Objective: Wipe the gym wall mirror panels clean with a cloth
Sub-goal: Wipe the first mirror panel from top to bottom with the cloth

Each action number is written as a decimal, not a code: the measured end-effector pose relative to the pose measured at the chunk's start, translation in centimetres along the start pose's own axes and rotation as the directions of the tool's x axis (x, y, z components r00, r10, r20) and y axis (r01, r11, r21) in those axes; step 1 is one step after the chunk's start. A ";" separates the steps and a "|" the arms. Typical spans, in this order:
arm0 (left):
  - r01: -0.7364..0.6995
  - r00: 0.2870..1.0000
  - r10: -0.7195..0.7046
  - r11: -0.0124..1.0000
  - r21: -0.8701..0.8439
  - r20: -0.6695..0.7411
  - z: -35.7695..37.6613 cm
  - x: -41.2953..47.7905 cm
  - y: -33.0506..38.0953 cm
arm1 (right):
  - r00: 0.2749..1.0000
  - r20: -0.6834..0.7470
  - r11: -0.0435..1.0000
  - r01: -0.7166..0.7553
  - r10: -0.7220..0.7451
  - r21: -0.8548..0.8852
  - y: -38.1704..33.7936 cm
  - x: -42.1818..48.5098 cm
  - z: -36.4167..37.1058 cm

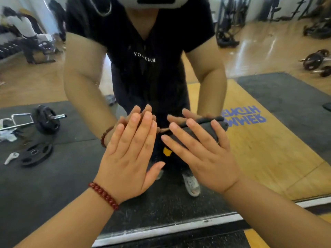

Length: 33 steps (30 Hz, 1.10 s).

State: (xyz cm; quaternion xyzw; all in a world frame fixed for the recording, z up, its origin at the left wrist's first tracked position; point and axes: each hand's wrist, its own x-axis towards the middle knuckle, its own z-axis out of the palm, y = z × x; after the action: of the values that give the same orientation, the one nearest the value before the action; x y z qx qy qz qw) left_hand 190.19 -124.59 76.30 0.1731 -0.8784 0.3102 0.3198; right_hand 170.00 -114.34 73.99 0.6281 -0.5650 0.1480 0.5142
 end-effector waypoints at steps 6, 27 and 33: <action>0.040 0.999 -0.040 0.999 -0.002 -0.013 1.0 -0.6 1.2 | 0.988 -0.115 0.995 -0.097 0.100 0.033 0.3 0.4 1.0; 0.042 0.998 -0.042 0.999 0.014 0.047 6.8 -6.6 7.4 | 0.989 0.096 0.993 0.113 -0.116 0.036 -3.2 -10.4 4.5; 0.084 0.996 -0.084 0.996 0.022 -0.018 8.5 -7.7 8.4 | 0.986 -0.106 0.981 -0.110 0.128 0.162 -3.3 -7.1 4.7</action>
State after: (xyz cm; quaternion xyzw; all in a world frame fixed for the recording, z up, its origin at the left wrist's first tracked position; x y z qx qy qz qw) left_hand 187.75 -123.09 62.42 0.2107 -0.8640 0.3078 0.3381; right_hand 168.73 -114.74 64.99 0.6217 -0.5575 0.2582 0.4859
